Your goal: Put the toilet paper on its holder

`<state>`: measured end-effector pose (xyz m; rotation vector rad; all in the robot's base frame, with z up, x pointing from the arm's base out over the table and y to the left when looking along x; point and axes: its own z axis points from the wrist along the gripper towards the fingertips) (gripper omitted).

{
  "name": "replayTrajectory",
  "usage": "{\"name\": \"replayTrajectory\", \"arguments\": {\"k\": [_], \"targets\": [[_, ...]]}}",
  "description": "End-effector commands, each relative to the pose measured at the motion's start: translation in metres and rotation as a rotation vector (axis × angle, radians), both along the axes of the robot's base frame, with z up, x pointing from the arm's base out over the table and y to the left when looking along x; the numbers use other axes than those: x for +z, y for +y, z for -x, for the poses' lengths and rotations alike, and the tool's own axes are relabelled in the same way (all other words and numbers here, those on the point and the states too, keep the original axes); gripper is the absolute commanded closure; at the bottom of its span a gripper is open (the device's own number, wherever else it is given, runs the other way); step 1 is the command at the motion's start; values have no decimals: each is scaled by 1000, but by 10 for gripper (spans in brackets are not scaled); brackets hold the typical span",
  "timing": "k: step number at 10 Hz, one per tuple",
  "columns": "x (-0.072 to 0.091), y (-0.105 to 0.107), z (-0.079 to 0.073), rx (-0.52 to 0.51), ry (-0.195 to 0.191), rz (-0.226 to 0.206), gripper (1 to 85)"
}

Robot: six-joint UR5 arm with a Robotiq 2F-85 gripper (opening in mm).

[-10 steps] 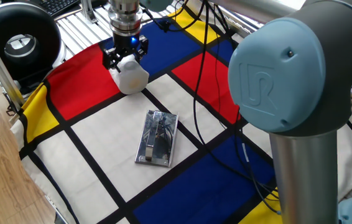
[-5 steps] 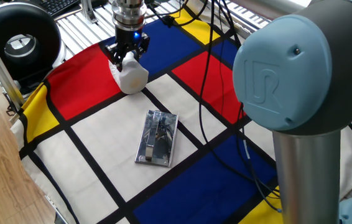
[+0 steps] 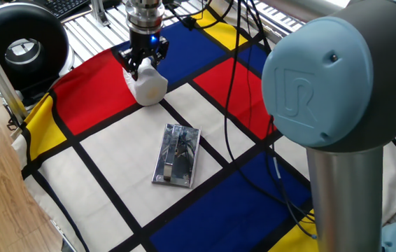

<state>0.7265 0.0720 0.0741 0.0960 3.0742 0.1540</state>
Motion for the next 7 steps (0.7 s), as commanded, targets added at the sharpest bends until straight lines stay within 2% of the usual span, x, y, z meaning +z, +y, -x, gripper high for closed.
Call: {"name": "replayTrajectory", "arguments": {"k": [1, 3, 5, 7], "targets": [[11, 0, 4, 2, 16, 4, 843], [15, -2, 7, 8, 15, -2, 843], [17, 6, 10, 19, 15, -40, 843], [18, 12, 4, 5, -6, -64, 843]]}}
